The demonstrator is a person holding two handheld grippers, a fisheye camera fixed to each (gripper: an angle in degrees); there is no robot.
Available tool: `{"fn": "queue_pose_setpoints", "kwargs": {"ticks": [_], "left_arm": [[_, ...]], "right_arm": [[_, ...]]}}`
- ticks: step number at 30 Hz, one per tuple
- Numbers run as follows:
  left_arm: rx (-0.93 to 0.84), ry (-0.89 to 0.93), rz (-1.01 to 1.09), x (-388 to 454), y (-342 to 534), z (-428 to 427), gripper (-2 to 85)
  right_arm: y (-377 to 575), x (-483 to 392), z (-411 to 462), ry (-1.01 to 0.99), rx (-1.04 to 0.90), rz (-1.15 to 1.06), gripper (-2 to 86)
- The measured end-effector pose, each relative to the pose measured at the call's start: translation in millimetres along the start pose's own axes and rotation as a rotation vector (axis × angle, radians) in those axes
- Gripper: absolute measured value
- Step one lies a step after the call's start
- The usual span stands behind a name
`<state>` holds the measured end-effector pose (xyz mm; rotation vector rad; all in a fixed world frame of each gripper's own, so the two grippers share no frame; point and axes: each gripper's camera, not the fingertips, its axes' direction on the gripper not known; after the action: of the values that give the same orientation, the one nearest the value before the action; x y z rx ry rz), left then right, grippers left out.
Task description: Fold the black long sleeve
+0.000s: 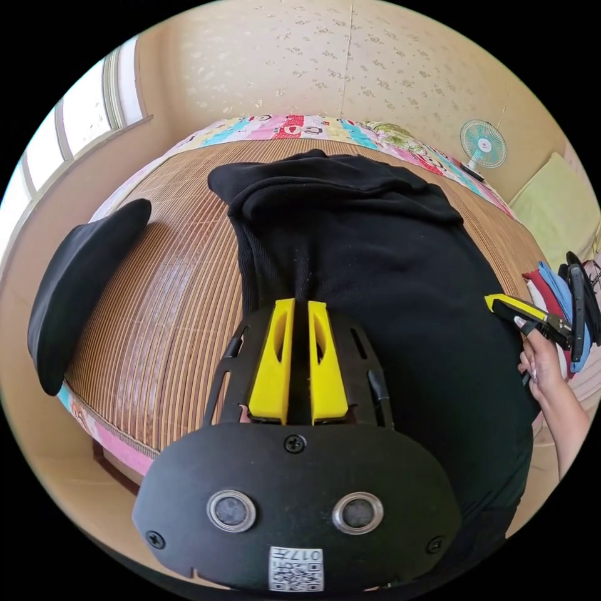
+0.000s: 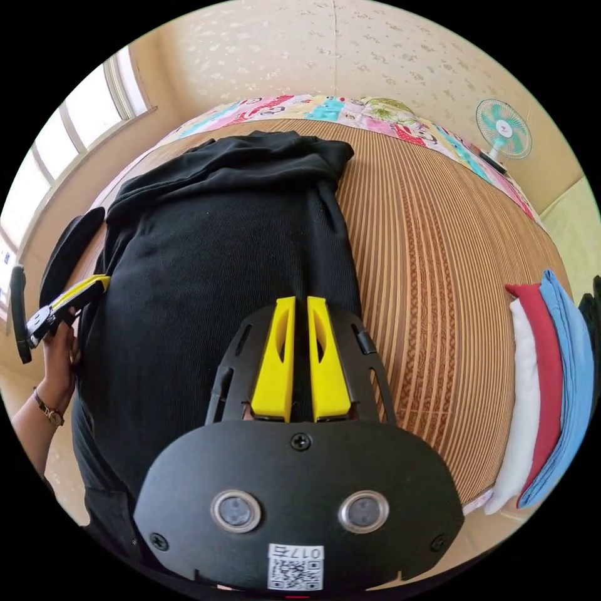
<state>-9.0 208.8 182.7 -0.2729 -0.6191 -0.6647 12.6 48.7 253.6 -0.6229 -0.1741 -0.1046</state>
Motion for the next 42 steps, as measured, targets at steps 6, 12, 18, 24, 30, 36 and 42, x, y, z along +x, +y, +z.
{"fn": "queue_pose_setpoints", "kwargs": {"ticks": [6, 12, 18, 24, 30, 36, 42], "left_arm": [[0.033, 0.083, -0.058, -36.9, 48.2, -42.4, 5.3], [0.174, 0.313, -0.141, -133.4, 167.6, -110.1, 10.9], [-0.088, 0.541, -0.017, -195.2, 171.0, -81.6, 15.3], [-0.409, 0.612, 0.036, -200.8, 134.8, -4.7, 12.9], [-0.455, 0.831, -0.008, -228.2, 135.0, -6.0, 3.7], [-0.211, 1.053, -0.06, -285.5, 149.1, -88.8, 3.6], [-0.09, 1.192, -0.027, -322.2, 137.8, -159.2, 2.9]], "right_arm": [[35.7, 35.3, -31.2, -0.153, -0.03, 0.012, 4.7], [148.9, 119.5, -98.6, -0.294, 0.204, 0.202, 6.5], [191.4, 160.0, -105.2, -0.416, 0.046, 0.174, 12.4], [186.9, 175.3, -96.1, -0.48, 0.013, 0.221, 12.7], [184.8, 191.1, -96.8, -0.522, -0.037, 0.247, 11.8], [196.3, 193.8, -94.2, -0.593, -0.057, 0.168, 3.8], [241.6, 222.7, -185.7, -1.012, 0.386, 0.023, 2.2]]}}
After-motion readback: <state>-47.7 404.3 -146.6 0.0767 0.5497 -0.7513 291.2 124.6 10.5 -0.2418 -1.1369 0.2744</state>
